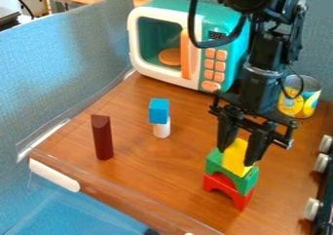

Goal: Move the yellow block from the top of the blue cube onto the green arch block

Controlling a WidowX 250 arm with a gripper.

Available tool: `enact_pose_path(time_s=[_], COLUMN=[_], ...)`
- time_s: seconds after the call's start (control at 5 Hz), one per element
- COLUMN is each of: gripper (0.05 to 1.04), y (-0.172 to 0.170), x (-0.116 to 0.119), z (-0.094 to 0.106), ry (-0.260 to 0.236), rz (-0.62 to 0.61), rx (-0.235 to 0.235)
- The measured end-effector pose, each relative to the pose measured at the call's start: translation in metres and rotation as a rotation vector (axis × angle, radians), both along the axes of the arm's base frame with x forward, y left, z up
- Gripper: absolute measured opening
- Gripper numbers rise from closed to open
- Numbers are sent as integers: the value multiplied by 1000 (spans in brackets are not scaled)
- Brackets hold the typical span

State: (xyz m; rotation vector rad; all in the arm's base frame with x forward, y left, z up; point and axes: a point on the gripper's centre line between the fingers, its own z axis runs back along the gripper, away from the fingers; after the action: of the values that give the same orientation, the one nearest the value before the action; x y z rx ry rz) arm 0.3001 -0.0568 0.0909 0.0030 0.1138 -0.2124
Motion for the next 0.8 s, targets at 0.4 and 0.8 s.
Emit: enact_pose_path(time_s=[0.4,0.8], gripper=[524,524], y=[1,1], x=[0,1], z=[-2,-2], ry=[7,-1], rz=[12,34], rx=[4,5])
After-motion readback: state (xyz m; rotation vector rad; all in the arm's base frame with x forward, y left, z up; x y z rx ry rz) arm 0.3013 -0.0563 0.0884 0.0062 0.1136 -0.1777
